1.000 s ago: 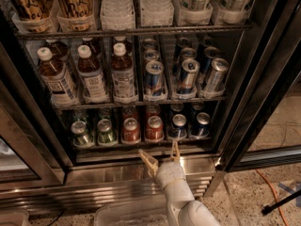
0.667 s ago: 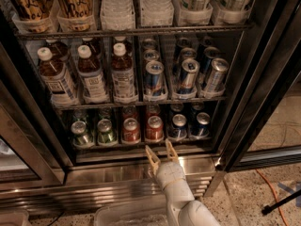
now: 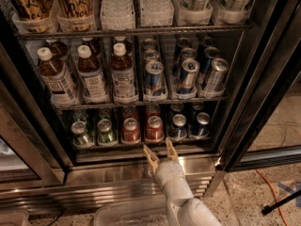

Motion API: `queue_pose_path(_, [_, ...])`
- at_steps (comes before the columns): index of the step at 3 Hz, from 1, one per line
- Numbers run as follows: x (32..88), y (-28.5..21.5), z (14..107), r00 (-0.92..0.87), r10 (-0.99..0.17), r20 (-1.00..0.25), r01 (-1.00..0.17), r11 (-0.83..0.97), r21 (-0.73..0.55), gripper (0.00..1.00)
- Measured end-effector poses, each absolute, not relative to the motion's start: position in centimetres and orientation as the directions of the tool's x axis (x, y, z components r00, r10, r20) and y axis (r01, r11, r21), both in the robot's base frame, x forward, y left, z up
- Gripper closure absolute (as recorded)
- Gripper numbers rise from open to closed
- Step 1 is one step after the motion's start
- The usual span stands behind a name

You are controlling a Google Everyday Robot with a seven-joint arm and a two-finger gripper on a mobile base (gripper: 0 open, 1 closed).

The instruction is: Pick coke can from bottom shelf of fridge

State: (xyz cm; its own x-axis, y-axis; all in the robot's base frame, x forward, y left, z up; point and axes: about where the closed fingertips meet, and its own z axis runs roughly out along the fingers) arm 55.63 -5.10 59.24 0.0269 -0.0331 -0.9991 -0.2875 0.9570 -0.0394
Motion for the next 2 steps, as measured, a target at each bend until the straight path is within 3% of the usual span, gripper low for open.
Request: queue_pose_path(2, [58.6, -5.0, 59.7, 0.043, -0.04, -0.998, -0.297, 0.954, -0.051, 0.3])
